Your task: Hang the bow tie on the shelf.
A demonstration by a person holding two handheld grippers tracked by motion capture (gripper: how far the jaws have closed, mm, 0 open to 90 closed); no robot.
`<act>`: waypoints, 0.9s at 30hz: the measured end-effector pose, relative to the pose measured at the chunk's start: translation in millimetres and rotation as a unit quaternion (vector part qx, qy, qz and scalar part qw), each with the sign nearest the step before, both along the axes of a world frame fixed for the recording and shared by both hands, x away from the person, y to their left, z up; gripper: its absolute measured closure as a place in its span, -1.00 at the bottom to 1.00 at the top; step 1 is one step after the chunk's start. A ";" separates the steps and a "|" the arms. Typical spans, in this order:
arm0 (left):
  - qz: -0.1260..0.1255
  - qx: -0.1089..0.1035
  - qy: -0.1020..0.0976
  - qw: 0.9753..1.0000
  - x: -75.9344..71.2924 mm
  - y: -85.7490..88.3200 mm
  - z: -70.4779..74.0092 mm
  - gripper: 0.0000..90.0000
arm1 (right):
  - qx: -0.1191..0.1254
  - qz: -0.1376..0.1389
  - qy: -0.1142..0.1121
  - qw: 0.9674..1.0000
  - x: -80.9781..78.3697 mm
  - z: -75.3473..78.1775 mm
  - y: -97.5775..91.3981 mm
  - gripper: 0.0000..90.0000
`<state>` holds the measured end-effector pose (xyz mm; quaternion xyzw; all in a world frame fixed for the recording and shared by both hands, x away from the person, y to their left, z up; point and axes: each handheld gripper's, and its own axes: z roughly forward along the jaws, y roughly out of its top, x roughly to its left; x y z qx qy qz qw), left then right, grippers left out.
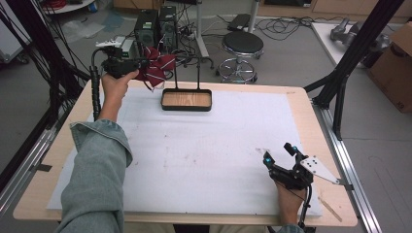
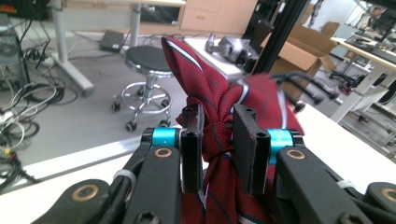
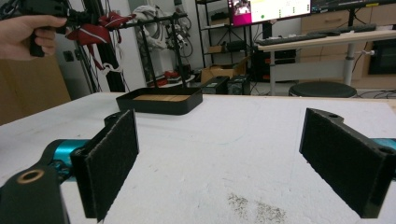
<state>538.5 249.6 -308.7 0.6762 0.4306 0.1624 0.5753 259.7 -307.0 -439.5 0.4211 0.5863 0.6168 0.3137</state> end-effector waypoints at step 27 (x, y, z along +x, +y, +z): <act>-0.002 0.125 0.024 0.992 4.6 -34.9 -43.1 0.63 | -0.002 0.000 0.003 1.000 -0.2 0.0 0.7 -0.76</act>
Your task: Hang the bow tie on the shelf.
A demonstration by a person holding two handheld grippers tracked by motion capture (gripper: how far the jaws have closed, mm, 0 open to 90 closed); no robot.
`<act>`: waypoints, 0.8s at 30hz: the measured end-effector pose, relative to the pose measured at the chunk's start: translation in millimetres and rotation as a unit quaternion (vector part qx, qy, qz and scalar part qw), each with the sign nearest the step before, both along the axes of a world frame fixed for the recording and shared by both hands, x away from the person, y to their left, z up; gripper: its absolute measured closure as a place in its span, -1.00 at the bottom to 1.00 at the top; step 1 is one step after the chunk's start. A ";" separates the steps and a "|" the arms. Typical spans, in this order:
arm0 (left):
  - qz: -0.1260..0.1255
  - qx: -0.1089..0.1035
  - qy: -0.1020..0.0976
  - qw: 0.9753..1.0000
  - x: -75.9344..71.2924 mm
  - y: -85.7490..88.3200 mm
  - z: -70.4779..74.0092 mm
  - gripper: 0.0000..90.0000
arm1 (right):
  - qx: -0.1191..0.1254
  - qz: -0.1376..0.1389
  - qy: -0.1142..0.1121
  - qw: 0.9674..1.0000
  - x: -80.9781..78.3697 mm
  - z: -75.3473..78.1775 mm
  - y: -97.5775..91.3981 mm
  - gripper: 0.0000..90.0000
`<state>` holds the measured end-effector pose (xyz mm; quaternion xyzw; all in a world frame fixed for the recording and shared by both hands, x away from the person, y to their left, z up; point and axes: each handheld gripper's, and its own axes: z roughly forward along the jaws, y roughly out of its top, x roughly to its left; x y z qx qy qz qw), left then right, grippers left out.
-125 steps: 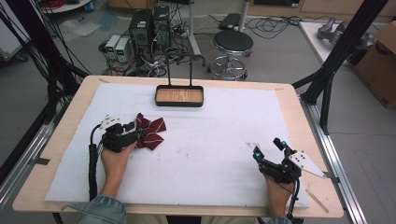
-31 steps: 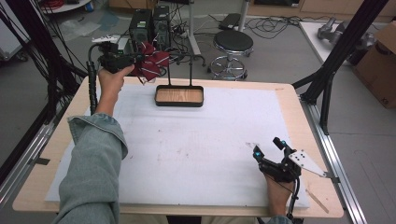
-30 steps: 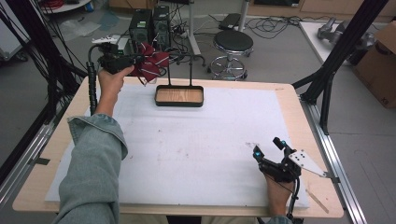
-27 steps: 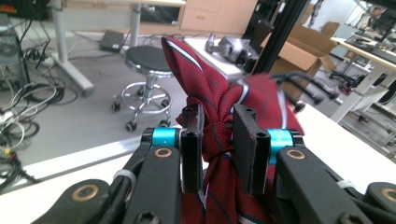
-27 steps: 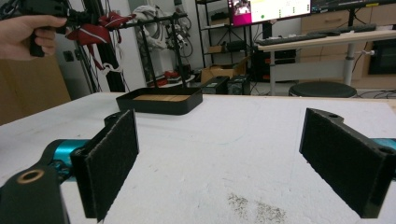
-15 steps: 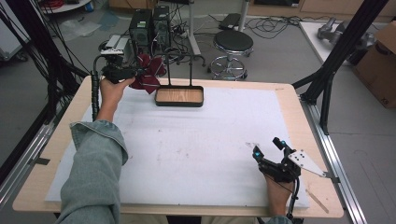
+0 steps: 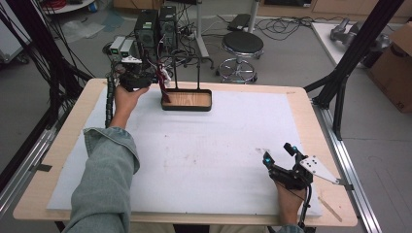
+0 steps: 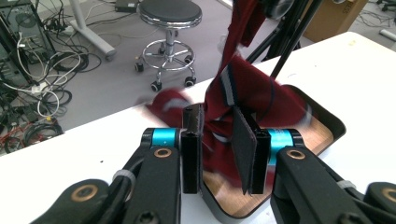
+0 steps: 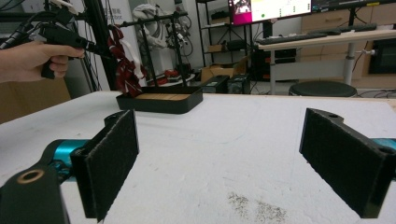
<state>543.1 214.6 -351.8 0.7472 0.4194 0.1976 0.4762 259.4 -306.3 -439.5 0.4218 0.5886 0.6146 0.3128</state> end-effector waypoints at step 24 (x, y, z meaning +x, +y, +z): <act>0.008 -0.052 -0.087 0.995 -67.6 38.5 46.4 0.09 | 0.000 -0.002 -0.001 1.000 -1.6 -0.3 0.5 -0.76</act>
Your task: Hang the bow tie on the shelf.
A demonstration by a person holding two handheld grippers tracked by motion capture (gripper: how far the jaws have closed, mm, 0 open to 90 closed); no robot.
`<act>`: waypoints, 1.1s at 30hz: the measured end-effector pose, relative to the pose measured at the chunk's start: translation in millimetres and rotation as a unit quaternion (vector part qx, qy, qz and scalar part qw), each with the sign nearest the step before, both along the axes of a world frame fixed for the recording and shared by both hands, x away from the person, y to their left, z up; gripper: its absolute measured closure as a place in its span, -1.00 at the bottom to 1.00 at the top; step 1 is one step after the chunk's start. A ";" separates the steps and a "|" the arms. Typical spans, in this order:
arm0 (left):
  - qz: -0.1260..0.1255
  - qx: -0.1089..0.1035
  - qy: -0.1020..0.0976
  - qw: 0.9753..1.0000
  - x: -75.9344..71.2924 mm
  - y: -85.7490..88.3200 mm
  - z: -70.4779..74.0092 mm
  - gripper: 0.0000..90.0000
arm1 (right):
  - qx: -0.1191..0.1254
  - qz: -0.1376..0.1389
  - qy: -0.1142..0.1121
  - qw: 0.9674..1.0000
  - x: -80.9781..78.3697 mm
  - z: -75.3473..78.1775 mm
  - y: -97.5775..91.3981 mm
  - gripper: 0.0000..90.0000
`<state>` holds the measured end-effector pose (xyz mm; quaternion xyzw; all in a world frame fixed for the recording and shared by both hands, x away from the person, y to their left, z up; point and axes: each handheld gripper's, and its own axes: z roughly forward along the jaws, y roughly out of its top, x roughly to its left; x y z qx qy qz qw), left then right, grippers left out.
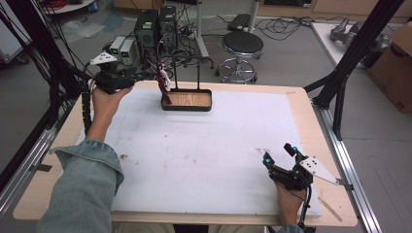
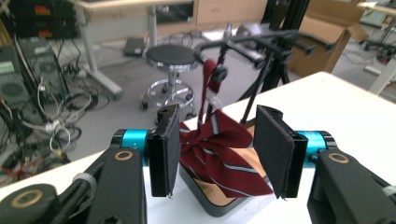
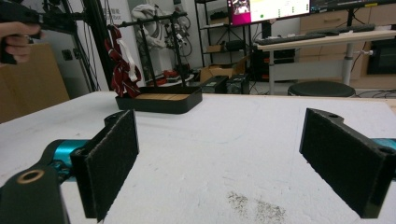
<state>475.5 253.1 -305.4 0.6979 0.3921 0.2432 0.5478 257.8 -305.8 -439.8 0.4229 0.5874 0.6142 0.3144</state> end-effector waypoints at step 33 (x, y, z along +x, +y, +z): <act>0.039 -0.004 -0.083 0.996 -149.1 25.0 -23.1 -0.43 | 0.002 -0.003 0.001 1.000 -1.4 -0.5 -0.3 -0.76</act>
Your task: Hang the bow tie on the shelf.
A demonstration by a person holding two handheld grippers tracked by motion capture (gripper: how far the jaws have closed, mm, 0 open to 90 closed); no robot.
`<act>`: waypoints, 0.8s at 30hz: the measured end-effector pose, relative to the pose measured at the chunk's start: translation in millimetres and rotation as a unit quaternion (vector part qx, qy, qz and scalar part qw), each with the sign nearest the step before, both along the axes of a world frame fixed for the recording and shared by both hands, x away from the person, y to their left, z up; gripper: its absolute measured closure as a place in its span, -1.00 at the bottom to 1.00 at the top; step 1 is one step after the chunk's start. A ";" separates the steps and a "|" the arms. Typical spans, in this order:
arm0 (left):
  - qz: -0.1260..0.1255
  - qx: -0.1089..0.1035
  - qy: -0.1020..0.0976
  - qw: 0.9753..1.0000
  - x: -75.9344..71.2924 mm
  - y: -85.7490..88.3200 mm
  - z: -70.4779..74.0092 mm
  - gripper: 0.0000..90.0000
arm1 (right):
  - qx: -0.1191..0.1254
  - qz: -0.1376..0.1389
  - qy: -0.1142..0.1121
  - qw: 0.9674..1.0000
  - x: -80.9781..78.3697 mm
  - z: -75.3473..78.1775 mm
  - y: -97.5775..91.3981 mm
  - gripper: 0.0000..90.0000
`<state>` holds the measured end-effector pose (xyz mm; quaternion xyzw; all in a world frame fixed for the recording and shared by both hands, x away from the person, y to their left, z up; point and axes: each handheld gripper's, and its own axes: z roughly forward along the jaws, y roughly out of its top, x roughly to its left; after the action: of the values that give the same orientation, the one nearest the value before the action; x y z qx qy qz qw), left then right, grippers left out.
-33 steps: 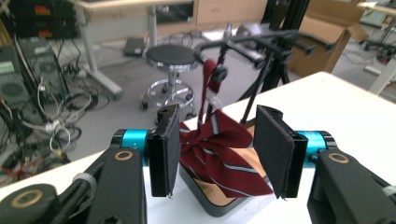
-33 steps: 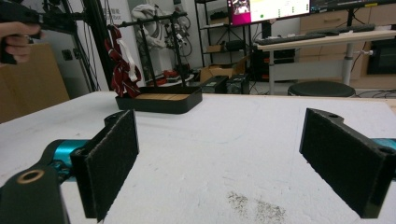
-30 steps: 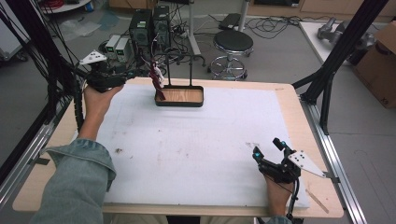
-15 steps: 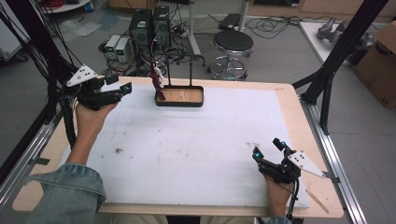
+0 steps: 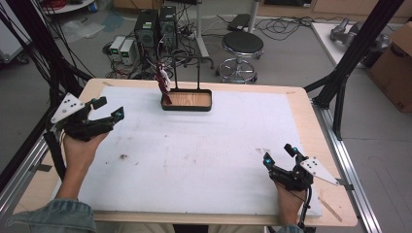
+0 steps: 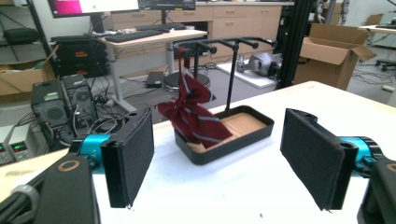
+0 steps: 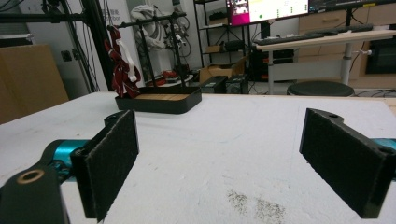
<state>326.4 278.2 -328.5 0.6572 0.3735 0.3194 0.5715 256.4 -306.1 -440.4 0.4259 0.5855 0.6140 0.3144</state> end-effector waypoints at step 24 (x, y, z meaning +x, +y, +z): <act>0.032 0.029 0.015 0.999 -52.6 -3.4 -69.9 -0.51 | -0.002 -0.001 0.001 1.000 -0.1 -0.1 0.1 -0.76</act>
<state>273.8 274.8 -398.4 0.6661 0.3931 0.3383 0.5360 256.2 -306.0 -440.4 0.4266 0.5861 0.6122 0.3156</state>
